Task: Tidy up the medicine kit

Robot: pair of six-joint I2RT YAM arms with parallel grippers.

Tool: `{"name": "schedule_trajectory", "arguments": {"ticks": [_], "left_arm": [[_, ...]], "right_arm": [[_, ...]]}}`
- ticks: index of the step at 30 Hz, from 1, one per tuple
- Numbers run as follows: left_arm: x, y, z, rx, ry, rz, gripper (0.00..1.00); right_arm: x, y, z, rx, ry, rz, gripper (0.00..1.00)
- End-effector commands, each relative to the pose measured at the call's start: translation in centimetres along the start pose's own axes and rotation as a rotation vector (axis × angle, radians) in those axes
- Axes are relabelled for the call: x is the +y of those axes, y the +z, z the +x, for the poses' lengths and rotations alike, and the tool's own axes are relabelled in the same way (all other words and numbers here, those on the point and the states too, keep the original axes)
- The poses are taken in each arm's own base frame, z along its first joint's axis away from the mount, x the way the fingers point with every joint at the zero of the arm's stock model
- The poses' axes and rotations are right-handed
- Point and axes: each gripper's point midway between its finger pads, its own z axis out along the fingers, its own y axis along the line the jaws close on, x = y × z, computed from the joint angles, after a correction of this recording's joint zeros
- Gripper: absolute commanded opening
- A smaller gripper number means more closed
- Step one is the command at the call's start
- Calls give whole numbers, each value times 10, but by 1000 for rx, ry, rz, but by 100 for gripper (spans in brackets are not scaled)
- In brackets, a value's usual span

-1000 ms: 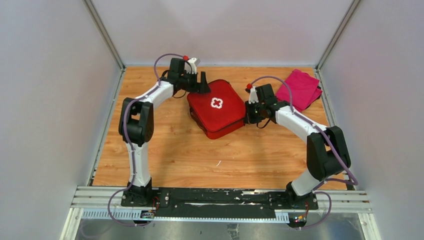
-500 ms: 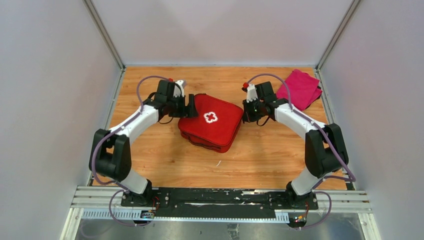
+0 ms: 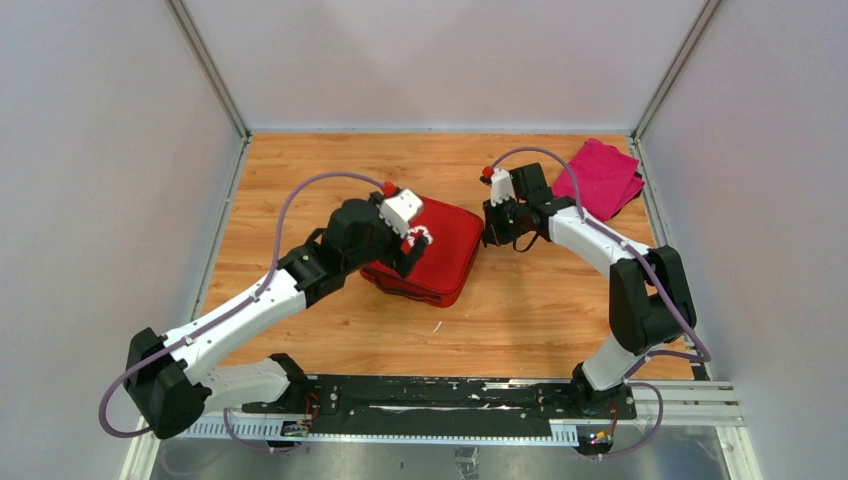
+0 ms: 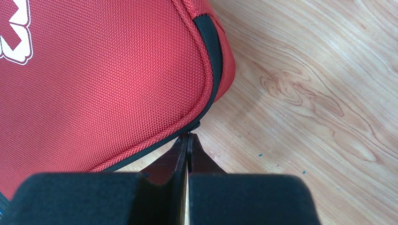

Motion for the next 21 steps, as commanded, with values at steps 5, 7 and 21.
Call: {"name": "schedule_trajectory", "arguments": {"ticks": [5, 7, 21], "left_arm": [[-91, -3, 39, -5, 572, 356, 100], [-102, -3, 62, 54, 702, 414, 100], [-99, 24, 115, 215, 840, 376, 97]], "right_arm": [[17, 2, -3, 11, -39, -64, 0], [17, 2, -3, 11, -40, -63, 0], [16, -1, 3, 32, -24, -45, 0]]}}
